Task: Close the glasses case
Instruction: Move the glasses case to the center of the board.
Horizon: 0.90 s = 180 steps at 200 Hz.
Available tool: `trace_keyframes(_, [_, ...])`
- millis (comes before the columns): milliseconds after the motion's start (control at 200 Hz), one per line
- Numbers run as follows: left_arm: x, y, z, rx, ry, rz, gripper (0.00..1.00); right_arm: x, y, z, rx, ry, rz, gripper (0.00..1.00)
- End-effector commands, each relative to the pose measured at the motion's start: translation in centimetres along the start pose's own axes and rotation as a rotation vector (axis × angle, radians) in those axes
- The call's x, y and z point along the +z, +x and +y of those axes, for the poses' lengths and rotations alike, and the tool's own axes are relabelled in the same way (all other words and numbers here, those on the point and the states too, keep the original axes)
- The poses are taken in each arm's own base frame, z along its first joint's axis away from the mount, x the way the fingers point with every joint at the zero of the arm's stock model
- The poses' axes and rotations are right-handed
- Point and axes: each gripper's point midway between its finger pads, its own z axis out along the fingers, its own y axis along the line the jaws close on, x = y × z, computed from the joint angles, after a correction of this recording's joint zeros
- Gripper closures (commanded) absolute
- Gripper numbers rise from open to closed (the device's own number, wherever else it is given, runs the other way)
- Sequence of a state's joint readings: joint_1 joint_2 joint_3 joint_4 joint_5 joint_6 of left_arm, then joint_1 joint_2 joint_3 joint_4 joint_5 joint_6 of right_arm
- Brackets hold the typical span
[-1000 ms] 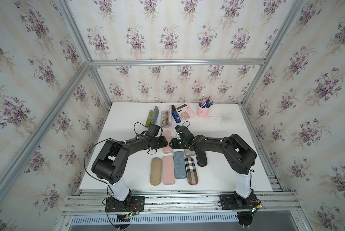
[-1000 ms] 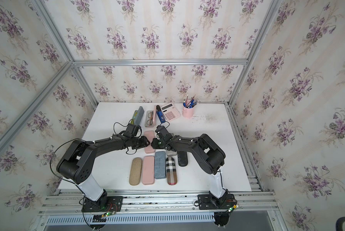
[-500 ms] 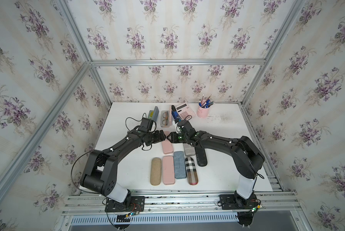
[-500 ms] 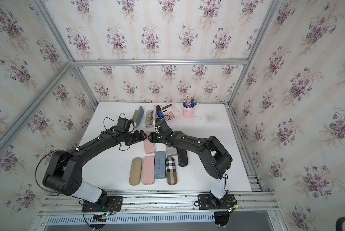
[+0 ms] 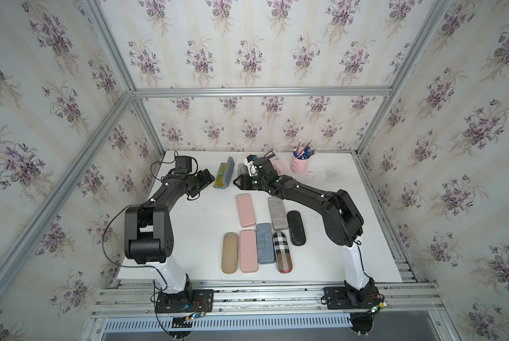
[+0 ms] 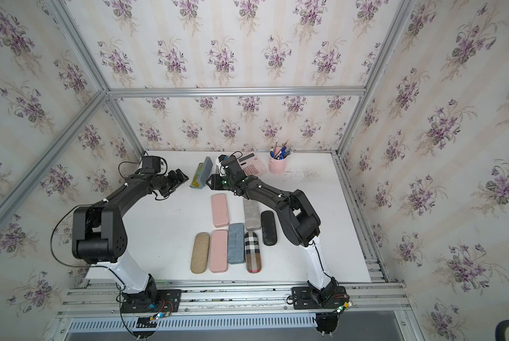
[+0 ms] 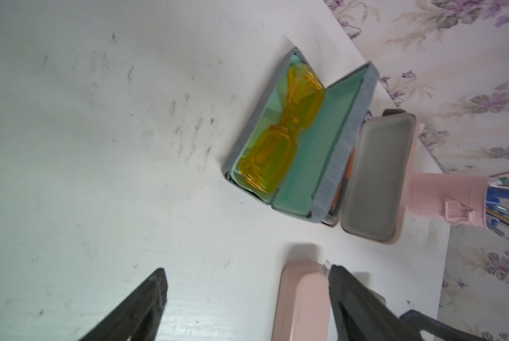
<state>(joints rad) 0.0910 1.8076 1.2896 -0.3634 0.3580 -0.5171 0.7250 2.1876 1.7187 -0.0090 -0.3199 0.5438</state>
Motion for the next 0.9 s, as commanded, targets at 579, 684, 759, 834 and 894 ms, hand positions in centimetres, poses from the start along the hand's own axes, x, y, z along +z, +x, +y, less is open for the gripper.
trace_keyframes(579, [10.4, -4.1, -0.1, 0.049, -0.056, 0.098, 0.36, 7.3, -2.2, -0.5, 0.076, -0.178, -0.041, 0.47])
trace_keyframes(684, [11.3, -3.3, -0.5, 0.054, -0.059, 0.123, 0.36, 8.6, -1.1, -2.0, 0.092, -0.156, -0.025, 0.47])
trace_keyframes(759, [11.6, -2.4, -0.1, 0.051, -0.078, 0.138, 0.36, 8.8, -0.8, -2.4, 0.095, -0.147, -0.019, 0.47])
trace_keyframes(834, [11.8, -1.8, 0.4, 0.037, -0.079, 0.143, 0.36, 8.9, -0.5, -2.7, 0.095, -0.137, -0.010, 0.47])
trace_keyframes(894, [11.6, -1.3, 0.6, 0.031, -0.076, 0.146, 0.36, 9.0, -0.3, -2.9, 0.095, -0.131, -0.003, 0.47])
